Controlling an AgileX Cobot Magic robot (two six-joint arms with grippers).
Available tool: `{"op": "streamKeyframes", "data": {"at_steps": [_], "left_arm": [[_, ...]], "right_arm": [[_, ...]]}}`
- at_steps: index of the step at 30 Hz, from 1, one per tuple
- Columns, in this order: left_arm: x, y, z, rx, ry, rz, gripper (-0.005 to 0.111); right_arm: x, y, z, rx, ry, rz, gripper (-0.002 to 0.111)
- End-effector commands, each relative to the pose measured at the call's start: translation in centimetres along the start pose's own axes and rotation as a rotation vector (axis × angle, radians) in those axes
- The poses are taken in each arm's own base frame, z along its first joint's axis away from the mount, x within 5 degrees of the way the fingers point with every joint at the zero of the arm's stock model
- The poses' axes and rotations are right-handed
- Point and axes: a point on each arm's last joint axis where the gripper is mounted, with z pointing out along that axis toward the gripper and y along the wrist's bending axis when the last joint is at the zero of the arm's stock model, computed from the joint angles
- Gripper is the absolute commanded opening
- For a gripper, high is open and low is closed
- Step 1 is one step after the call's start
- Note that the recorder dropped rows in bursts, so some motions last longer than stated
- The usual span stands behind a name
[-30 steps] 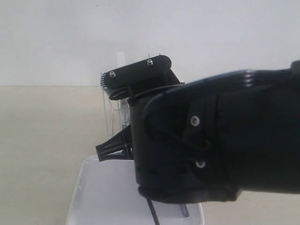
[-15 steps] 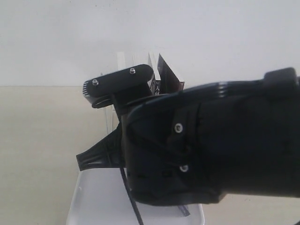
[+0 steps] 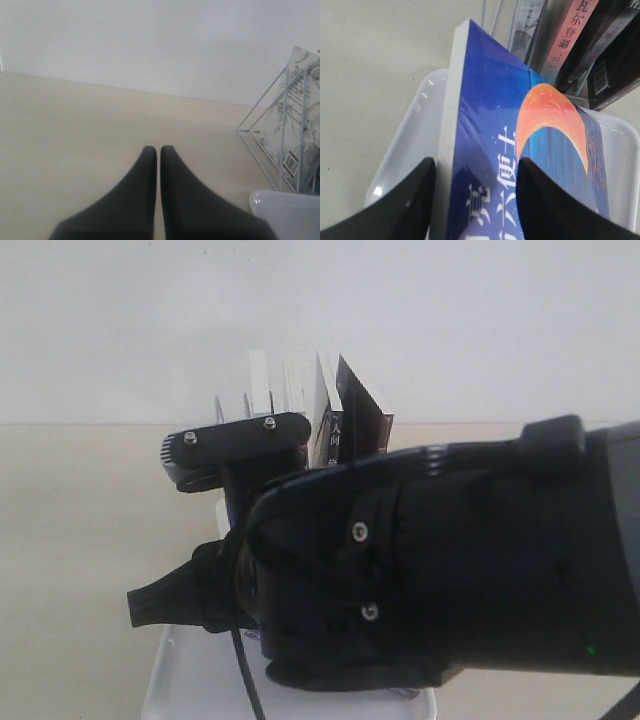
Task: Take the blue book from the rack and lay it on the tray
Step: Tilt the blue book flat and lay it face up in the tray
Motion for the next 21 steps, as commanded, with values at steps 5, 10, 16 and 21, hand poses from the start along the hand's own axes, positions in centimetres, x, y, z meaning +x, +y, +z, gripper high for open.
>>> {"op": "streamKeyframes", "data": {"at_steps": [5, 10, 16, 21], "left_arm": [[-0.2, 0.0, 0.0, -0.001, -0.008, -0.018, 0.004], [-0.2, 0.0, 0.0, -0.001, -0.008, -0.018, 0.004], [-0.2, 0.0, 0.0, -0.001, -0.008, -0.018, 0.004], [-0.2, 0.0, 0.0, -0.001, -0.008, -0.018, 0.004]], "right_arm": [[-0.5, 0.8, -0.1, -0.097, -0.057, 0.037, 0.049], [-0.6, 1.0, -0.2, -0.120, -0.067, 0.045, 0.049], [-1.2, 1.3, -1.2, -0.188, -0.092, 0.041, 0.049], [-2.2, 0.7, -3.5, -0.223, -0.116, 0.014, 0.049]]}}
